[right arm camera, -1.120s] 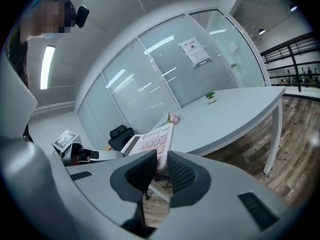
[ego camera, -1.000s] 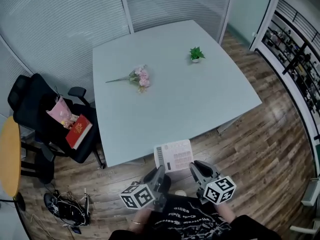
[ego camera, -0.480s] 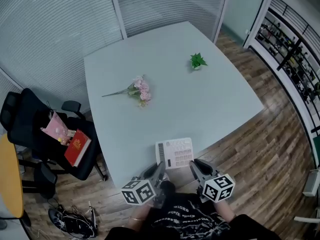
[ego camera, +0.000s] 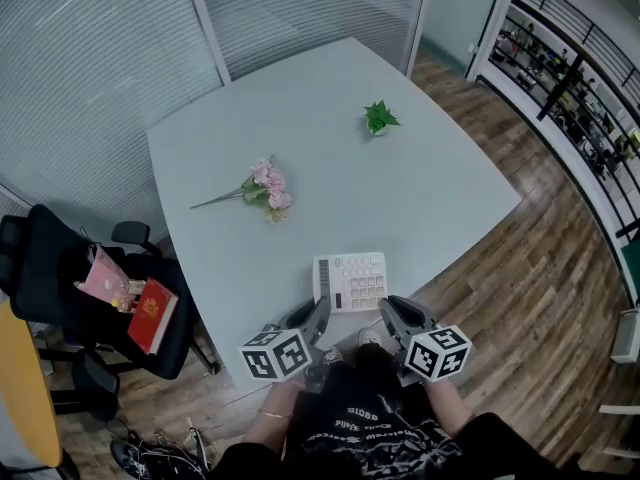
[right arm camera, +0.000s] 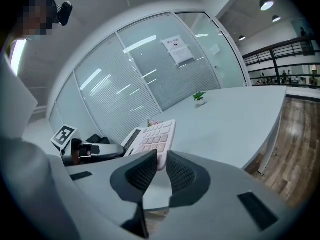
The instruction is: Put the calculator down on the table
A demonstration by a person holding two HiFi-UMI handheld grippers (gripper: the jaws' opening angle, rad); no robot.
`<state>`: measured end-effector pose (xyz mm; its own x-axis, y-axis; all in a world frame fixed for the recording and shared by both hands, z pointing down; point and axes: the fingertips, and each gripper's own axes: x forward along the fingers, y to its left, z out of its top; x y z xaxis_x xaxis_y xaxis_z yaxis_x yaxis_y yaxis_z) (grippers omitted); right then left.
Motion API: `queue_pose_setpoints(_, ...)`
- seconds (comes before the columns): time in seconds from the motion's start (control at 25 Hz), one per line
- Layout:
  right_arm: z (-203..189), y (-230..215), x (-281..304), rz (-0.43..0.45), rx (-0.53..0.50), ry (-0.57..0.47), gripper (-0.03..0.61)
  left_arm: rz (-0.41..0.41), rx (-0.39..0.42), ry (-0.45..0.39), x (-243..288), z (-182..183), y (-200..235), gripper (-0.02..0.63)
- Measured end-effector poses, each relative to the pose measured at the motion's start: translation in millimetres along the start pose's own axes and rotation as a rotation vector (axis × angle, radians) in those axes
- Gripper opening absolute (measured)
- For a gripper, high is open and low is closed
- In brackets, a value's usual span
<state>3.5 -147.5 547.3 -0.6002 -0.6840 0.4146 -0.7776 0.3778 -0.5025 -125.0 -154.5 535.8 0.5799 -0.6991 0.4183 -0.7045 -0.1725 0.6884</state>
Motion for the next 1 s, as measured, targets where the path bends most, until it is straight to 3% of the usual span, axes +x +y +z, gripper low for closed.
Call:
queue_pose_setpoints(0.64,57,-73,62,-0.052,-0.01,0.061,0.066,0.036,0.004,0.047,97,53,8,0.067)
queue_pose_setpoints(1.0,70,-118,89,-0.054,0.046,0.112,0.064,0.058,-0.026,0.101,152,59,13,0.067)
